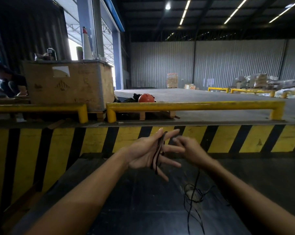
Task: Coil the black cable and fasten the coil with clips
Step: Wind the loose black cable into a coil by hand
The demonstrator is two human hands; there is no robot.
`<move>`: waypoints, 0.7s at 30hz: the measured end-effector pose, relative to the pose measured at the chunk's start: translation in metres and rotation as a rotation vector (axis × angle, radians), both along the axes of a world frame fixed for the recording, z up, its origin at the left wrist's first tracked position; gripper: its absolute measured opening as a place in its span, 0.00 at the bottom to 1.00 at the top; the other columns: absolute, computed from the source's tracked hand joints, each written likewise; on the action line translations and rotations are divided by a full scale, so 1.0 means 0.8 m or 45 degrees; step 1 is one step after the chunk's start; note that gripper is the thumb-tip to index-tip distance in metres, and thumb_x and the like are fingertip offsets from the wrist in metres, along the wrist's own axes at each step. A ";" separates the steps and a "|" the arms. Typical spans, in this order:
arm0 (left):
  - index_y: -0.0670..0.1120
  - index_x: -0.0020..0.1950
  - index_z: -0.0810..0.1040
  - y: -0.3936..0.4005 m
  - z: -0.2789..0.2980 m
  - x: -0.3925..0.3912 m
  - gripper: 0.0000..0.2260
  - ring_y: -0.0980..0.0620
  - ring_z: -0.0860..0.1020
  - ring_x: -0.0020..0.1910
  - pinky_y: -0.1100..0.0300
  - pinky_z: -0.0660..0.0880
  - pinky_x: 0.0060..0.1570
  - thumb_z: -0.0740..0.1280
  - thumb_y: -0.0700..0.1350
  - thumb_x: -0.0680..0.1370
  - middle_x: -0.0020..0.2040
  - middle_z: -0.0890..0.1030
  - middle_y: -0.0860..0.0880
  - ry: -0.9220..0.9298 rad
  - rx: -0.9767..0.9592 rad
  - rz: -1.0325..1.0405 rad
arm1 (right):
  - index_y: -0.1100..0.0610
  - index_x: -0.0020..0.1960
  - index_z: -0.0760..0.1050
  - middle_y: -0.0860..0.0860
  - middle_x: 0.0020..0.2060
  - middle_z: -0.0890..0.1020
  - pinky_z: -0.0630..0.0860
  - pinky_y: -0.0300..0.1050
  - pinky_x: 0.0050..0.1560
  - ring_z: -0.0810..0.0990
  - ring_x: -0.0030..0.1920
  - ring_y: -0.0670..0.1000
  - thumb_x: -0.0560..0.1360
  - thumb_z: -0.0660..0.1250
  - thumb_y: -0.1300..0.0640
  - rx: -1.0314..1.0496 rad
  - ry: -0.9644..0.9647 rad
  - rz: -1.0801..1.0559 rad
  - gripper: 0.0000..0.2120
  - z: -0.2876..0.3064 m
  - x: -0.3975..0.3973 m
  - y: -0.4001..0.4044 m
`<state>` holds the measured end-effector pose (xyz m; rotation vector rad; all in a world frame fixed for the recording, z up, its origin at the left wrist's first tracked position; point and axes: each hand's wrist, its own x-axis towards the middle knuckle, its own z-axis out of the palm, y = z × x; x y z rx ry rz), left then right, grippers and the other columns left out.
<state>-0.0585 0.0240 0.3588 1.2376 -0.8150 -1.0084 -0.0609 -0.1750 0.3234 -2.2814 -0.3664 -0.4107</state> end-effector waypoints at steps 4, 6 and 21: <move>0.67 0.68 0.65 -0.023 0.013 -0.007 0.19 0.40 0.72 0.68 0.33 0.73 0.54 0.48 0.61 0.79 0.75 0.65 0.46 -0.096 -0.154 0.236 | 0.53 0.53 0.73 0.44 0.41 0.75 0.71 0.29 0.40 0.76 0.38 0.38 0.81 0.55 0.55 -0.361 0.029 0.337 0.09 -0.055 -0.033 0.057; 0.67 0.70 0.61 -0.023 0.010 0.001 0.19 0.38 0.62 0.74 0.29 0.66 0.60 0.46 0.60 0.80 0.77 0.59 0.46 -0.212 -0.095 0.447 | 0.54 0.51 0.71 0.45 0.37 0.75 0.72 0.40 0.39 0.73 0.35 0.42 0.80 0.55 0.52 -0.480 0.091 0.378 0.09 -0.062 -0.038 0.069; 0.67 0.71 0.59 0.016 -0.016 0.001 0.19 0.49 0.74 0.63 0.48 0.77 0.56 0.46 0.61 0.80 0.72 0.68 0.50 -0.831 0.793 0.206 | 0.52 0.44 0.77 0.48 0.34 0.78 0.70 0.36 0.34 0.77 0.34 0.45 0.74 0.67 0.53 -0.192 -0.391 -0.138 0.03 0.074 -0.018 -0.041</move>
